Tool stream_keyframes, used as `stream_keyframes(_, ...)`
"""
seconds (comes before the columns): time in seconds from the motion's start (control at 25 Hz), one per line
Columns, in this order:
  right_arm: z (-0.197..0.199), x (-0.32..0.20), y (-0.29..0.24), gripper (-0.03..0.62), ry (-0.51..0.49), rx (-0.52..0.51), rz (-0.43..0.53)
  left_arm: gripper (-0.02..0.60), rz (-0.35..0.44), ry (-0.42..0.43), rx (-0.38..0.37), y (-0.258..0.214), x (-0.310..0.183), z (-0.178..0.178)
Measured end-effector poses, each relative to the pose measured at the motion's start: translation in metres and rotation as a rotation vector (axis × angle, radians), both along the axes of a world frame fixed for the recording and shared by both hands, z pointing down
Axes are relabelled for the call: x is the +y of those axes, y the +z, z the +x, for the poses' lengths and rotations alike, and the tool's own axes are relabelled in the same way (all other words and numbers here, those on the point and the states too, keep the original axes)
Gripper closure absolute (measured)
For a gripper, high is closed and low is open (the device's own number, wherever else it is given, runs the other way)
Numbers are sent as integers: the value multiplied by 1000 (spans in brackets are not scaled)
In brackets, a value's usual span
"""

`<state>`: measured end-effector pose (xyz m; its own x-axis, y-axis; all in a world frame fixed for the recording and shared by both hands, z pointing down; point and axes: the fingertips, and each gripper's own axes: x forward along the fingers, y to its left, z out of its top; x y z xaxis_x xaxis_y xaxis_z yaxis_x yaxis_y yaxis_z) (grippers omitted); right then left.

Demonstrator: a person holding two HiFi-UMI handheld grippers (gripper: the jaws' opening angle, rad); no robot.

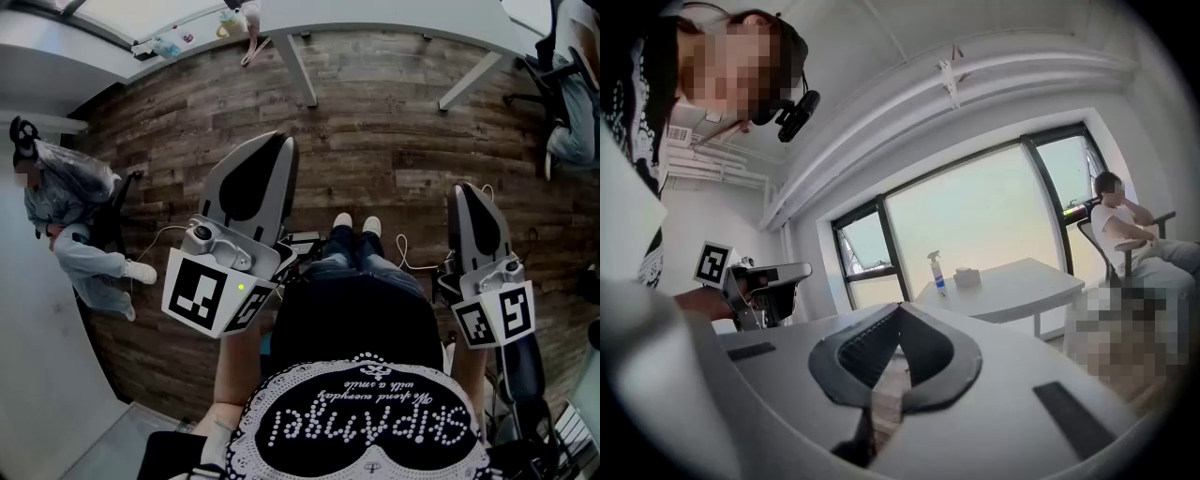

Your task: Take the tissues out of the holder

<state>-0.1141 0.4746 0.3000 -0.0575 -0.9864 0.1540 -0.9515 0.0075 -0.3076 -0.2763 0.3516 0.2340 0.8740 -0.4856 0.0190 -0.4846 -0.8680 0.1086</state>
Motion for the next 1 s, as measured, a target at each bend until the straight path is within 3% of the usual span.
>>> stream_keyframes(0.52, 7, 3, -3, 583, -6, 19, 15, 580, 0, -27, 8, -1, 1, 2)
stream_keyframes(0.76, 25, 5, -12, 583, -9, -91, 79, 580, 10, -41, 9, -7, 1, 15)
stream_keyframes(1.0, 42, 14, 3, 583, -21, -77, 49, 580, 19, -42, 5, -2, 10, 34)
